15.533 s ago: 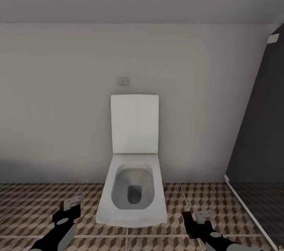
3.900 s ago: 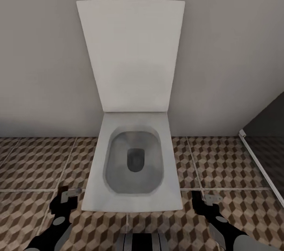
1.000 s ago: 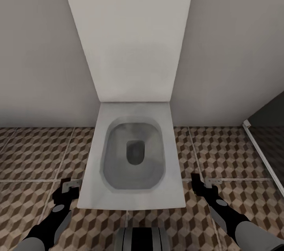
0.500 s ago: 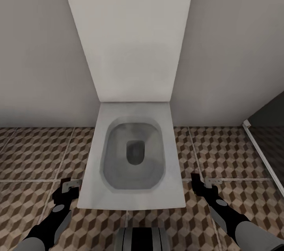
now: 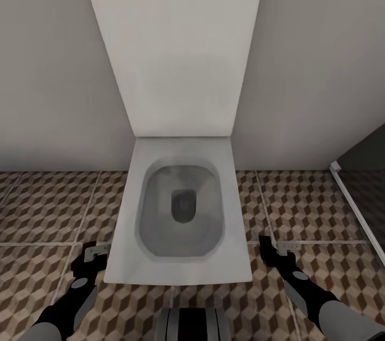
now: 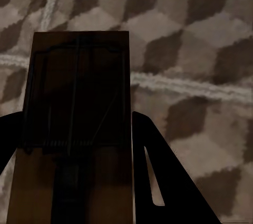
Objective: Take the four mousetraps from the cabinet in the bathroom and place them on the bathroom floor. Make sure all four end up on the same floor surface, and ensure that at least two of them are either under or directly next to the same bathroom sink.
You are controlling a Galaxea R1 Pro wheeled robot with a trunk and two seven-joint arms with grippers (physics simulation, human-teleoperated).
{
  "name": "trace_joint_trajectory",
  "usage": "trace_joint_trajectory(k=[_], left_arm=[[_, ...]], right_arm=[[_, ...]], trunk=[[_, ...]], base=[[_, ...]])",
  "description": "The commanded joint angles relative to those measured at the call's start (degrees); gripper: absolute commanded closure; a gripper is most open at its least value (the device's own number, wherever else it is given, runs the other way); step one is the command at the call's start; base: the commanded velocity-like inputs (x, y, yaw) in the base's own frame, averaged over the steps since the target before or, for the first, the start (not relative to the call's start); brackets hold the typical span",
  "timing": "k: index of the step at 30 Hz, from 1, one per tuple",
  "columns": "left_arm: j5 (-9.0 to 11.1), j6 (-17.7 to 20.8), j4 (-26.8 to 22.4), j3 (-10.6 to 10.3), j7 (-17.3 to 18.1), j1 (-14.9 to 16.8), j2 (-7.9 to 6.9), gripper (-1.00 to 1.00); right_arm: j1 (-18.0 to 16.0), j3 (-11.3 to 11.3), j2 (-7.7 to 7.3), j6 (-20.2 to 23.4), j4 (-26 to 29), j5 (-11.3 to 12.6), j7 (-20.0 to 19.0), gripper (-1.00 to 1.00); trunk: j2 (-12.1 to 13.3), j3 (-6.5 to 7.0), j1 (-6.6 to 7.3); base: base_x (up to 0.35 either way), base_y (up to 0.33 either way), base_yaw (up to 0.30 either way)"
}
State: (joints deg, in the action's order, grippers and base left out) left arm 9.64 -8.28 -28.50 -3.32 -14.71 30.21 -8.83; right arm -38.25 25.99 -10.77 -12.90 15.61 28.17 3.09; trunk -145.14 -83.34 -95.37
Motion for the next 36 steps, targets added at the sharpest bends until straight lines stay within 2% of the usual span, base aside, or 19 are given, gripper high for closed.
trace_joint_trajectory(k=[1, 9, 36], left_arm=[[0.4, -0.2, 0.0, -0.4, -0.4, 0.0, -0.05, 1.00], [0.4, -0.2, 0.0, -0.4, -0.4, 0.0, -0.11, 1.00], [0.5, -0.3, -0.3, -0.4, -0.1, 0.0, 0.20, 1.00]], right_arm=[[0.0, 0.5, -0.04, -0.1, 0.0, 0.5, 0.3, 1.00], [-0.1, 0.5, -0.04, -0.1, 0.0, 0.5, 0.3, 1.00], [-0.1, 0.5, -0.10, -0.3, 0.1, 0.5, 0.3, 1.00]], trunk=[[0.0, -0.26, -0.01], [-0.1, -2.03, -0.22], [-0.1, -2.03, -0.22]], base=[[0.000, 0.000, 0.000], [0.000, 0.000, 0.000], [0.000, 0.000, 0.000]])
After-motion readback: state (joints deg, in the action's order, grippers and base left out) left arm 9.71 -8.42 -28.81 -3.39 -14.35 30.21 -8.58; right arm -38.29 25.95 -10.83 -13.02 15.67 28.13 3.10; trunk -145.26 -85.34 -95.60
